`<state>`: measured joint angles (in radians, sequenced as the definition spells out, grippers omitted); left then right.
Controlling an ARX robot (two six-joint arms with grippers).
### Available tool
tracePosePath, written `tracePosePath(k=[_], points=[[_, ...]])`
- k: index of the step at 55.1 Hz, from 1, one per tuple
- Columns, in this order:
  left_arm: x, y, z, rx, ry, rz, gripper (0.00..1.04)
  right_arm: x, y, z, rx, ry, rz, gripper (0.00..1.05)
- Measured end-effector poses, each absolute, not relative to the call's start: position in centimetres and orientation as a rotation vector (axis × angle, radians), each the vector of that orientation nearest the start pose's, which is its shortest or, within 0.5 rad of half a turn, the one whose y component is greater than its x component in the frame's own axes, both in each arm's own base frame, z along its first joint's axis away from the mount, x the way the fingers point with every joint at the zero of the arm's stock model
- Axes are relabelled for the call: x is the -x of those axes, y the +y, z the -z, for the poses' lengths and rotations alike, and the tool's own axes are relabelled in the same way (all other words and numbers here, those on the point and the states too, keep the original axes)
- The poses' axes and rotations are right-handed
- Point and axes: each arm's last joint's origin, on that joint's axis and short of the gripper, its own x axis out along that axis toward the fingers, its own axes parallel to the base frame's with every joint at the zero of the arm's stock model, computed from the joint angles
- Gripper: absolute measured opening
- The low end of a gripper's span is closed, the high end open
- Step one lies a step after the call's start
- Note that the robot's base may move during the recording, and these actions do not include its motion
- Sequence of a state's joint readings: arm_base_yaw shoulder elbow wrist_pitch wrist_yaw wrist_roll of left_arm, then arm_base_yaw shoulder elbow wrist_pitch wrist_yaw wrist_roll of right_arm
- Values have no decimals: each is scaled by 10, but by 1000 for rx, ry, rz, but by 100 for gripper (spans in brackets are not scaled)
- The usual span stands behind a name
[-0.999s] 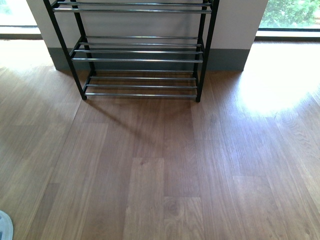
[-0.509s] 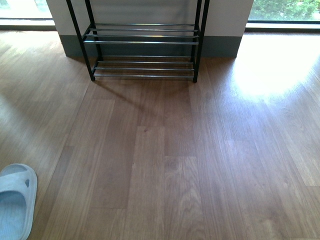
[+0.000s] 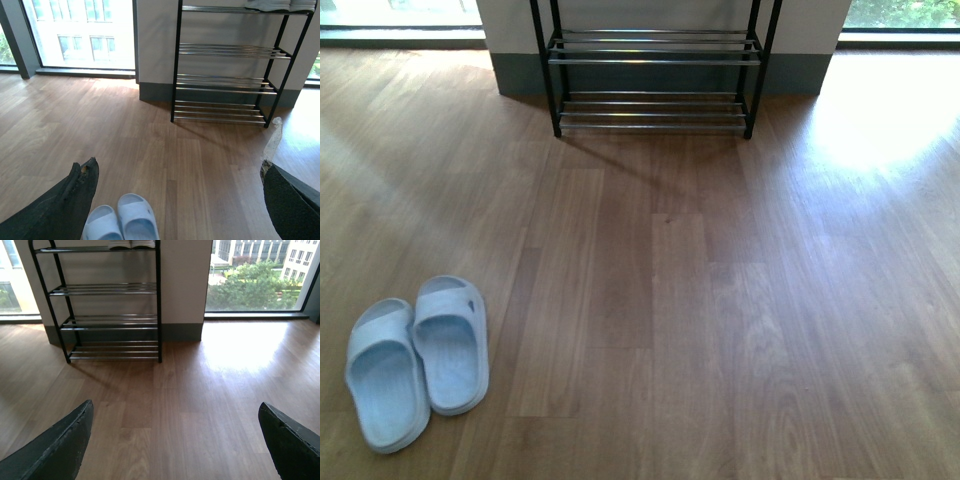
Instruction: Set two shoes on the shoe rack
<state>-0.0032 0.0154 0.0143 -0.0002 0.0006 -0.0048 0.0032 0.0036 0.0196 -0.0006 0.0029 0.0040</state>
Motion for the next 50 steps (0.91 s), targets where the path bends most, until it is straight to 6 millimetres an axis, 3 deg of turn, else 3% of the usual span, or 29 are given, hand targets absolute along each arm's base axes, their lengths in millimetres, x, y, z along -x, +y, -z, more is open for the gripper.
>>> tracePosePath(k=[50], points=[[-98, 0, -167, 5, 2, -2, 95, -97, 0, -170, -3, -15, -8, 96]])
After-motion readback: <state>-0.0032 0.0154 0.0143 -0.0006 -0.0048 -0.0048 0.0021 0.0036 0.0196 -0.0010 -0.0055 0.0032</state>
